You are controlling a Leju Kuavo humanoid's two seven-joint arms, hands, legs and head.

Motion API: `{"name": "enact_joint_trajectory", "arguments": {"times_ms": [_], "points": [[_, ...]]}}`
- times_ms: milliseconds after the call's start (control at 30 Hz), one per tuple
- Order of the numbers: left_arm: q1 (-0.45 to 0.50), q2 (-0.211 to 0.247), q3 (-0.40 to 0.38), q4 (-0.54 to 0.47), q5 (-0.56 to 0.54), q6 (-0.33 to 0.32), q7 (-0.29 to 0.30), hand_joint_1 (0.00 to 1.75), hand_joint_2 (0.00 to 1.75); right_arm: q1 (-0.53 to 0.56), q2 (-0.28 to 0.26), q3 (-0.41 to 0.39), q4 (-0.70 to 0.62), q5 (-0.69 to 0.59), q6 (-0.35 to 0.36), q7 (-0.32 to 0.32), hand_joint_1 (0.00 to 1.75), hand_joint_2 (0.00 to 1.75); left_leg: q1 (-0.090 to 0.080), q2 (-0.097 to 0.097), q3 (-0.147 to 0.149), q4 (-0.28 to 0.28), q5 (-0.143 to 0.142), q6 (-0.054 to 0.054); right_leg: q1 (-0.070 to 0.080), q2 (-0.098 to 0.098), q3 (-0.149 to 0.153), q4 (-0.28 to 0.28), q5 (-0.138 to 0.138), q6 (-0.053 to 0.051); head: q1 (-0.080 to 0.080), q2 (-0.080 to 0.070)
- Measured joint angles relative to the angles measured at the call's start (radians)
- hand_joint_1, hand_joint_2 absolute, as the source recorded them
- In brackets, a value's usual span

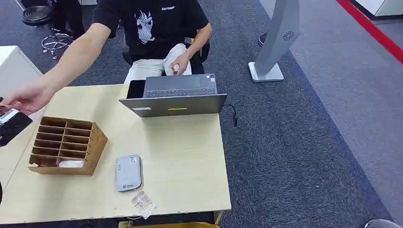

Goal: Pass the card to the sensor for recognition and then transmit it.

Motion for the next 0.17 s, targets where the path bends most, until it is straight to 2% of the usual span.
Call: {"name": "enact_joint_trajectory", "arguments": {"times_ms": [167], "points": [[0.006,-0.011,0.003,-0.004,0.038,0.002,0.000,0.00,1.75,0.004,0.000,-0.001,-0.003,0.003,-0.002,0.003,0.00,1.75,0.000,0.000,0.000,0.000,0.000,0.000,0.000,0.000,0.000,0.000,0.000,0.000,0.000,0.000]]}}
